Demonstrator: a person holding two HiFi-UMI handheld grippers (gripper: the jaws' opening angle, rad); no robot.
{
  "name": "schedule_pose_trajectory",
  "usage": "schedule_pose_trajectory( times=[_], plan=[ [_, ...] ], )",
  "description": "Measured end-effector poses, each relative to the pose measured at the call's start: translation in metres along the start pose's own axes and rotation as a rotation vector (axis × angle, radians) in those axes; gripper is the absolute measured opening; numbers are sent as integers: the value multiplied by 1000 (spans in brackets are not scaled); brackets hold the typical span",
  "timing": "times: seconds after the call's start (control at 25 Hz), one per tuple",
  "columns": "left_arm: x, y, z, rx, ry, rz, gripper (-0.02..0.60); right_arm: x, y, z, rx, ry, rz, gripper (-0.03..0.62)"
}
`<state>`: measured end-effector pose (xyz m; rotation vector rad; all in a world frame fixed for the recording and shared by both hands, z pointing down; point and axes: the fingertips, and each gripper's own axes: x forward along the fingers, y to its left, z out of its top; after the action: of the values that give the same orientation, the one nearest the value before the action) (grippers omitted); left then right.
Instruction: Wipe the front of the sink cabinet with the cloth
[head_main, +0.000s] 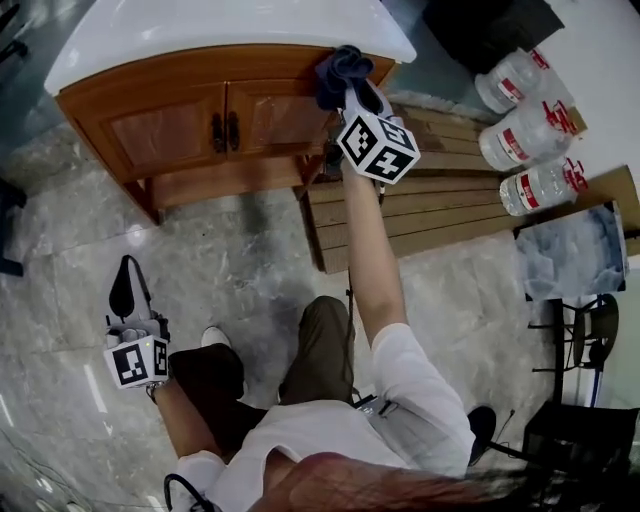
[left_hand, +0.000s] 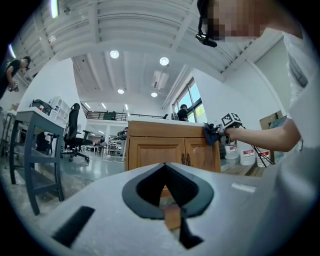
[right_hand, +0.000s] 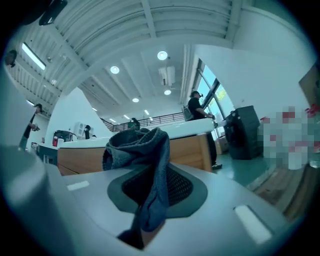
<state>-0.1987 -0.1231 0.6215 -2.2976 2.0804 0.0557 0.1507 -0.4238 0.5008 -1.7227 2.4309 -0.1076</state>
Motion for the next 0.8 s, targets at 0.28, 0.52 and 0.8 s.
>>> schedule_pose_trajectory(
  times=[0.28, 0.52, 0.8],
  plan=[
    [3, -14, 1, 12, 3, -18, 5, -20, -78, 5, 62, -36, -116, 64],
    [3, -12, 2, 21, 1, -8, 5, -47, 38, -5, 102, -125, 154, 61],
    [-6, 2, 4, 4, -17, 42, 5, -46, 260, -95, 175, 37, 573, 61]
  ],
)
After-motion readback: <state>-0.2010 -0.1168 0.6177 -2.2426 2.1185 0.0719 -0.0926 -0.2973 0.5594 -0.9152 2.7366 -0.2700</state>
